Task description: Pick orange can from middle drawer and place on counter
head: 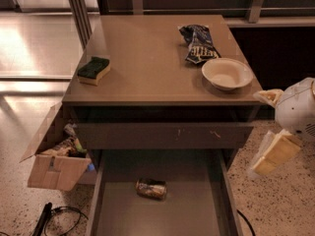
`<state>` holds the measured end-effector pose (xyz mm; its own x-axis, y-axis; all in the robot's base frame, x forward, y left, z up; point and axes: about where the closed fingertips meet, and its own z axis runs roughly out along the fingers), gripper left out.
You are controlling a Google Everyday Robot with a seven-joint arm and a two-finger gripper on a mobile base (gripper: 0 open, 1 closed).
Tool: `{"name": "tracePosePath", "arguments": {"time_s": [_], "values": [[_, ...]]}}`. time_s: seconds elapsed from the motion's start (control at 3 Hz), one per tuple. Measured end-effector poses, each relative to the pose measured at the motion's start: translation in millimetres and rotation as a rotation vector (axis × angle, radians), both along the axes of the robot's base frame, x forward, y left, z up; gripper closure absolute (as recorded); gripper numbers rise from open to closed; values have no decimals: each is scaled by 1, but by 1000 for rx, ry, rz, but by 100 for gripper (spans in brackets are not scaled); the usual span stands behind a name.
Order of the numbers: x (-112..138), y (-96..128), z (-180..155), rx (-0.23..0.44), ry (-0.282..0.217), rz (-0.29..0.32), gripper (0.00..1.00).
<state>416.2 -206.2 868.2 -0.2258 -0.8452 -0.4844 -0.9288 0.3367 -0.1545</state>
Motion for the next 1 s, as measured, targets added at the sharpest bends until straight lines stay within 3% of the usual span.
{"name": "tracePosePath", "arguments": {"time_s": [0.33, 0.67, 1.0], "values": [[-17, 17, -59, 159, 3, 0, 0], [-39, 55, -135, 256, 42, 16, 0], [-39, 55, -135, 256, 42, 16, 0]]}}
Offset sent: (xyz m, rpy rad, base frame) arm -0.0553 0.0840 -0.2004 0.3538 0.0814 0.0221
